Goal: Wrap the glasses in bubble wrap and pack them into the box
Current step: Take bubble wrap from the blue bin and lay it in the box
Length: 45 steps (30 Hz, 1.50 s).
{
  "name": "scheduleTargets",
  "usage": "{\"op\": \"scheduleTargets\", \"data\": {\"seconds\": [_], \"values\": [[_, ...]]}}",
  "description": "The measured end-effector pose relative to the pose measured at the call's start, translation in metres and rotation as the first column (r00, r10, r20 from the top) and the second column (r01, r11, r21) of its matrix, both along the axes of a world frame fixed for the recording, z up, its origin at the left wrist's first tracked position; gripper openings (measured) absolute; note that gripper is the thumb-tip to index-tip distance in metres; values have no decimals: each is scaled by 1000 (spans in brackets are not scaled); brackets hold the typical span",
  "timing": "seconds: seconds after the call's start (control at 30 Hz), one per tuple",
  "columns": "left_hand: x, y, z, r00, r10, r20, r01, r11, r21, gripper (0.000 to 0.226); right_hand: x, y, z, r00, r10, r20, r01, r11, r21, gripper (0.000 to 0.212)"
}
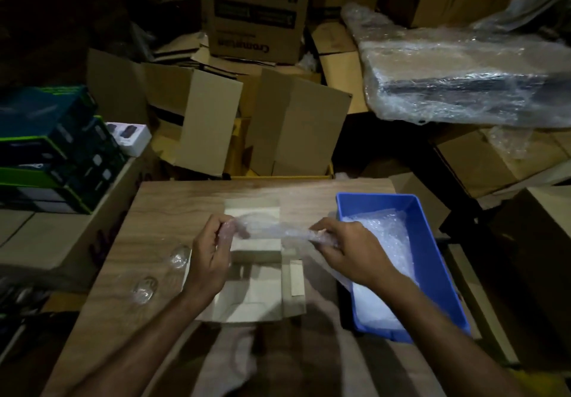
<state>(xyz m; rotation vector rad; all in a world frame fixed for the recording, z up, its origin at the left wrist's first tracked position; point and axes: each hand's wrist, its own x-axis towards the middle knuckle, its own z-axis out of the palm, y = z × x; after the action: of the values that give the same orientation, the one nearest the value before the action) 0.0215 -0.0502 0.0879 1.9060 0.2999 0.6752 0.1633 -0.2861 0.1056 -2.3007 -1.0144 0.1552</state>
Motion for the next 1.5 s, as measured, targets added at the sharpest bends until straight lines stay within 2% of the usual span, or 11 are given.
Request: {"op": "scheduleTargets", "data": {"seconds": [0.13, 0.23, 0.3, 0.37, 0.6, 0.77, 0.9, 1.0, 1.2, 1.37, 1.5], "values": [[6, 11, -2, 994, 100, -35, -104, 980, -169, 39, 12, 23, 4, 826, -36, -563, 153, 975, 162, 36], [10, 22, -9, 974, 190, -125, -217, 940, -263, 44, 13, 31, -6, 397, 122, -910, 348, 897, 272, 67], [14, 31, -15, 940, 254, -226, -324, 873, -365, 40, 8, 30, -27, 96, 326, -941, 549, 771, 323, 94], [17, 41, -21, 904, 271, -329, -406, 783, -471, 33, -9, 31, -43, 34, 339, -940, 548, 781, 301, 102], [6, 70, -35, 835, 158, -527, -512, 574, -639, 22, -33, 69, -59, 164, -59, -985, 652, 755, 63, 107], [-22, 98, -28, 861, -172, -478, -277, 629, -726, 75, -31, 60, -72, 222, 12, -975, 651, 743, 157, 126], [-46, 101, -25, 896, -233, -379, -113, 705, -701, 93, -28, 50, -67, 554, -9, -832, 473, 826, 306, 78], [-50, 94, -22, 885, -208, -416, -34, 864, -503, 64, -22, 49, -63, 664, -27, -747, 404, 854, 328, 52], [-48, 93, -21, 863, -145, -484, -36, 938, -345, 50, -18, 50, -53, 822, -60, -566, 175, 973, 152, 74], [-51, 96, -38, 867, -71, -493, 14, 993, -118, 20, -15, 49, -44, 952, -22, -304, 42, 997, 60, 13], [-57, 98, -29, 821, -60, -568, 72, 997, -1, 15, -9, 45, -37, 895, -25, -445, 58, 997, 60, 18]]}}
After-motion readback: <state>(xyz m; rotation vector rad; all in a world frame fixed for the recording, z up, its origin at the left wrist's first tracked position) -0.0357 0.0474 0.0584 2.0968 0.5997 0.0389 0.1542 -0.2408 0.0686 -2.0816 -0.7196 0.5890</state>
